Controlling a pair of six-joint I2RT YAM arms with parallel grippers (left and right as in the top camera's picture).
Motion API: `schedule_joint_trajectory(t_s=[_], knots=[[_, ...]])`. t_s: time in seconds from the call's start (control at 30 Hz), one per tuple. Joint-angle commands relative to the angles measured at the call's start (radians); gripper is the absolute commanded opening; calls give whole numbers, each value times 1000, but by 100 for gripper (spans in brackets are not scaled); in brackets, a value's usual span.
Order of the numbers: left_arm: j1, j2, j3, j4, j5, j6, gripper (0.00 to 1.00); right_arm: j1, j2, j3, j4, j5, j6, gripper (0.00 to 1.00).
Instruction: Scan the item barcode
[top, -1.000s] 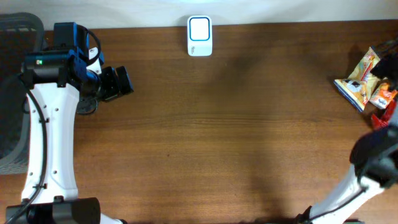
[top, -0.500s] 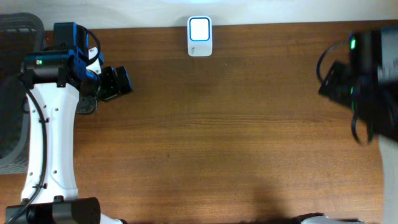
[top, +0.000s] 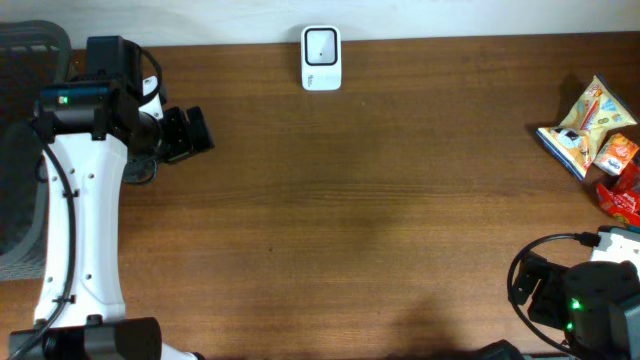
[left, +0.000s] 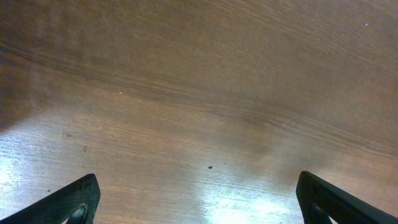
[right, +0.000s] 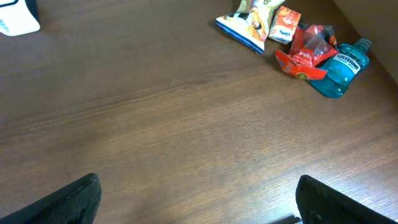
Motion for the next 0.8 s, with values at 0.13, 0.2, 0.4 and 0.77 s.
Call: schedule_joint_trajectory(t_s=[0.13, 0.2, 0.4, 0.77], knots=[[2, 2, 3, 2, 7, -10, 99, 17, -52, -215, 259, -105, -32, 99], [2, 2, 3, 2, 7, -10, 99, 16, -161, -505, 631, -217, -250, 99], [2, 2, 3, 2, 7, -10, 99, -104, -478, -1059, 1225, -412, -356, 99], [2, 2, 3, 2, 7, -10, 99, -254, -696, -1262, 1439, -420, -360, 99]])
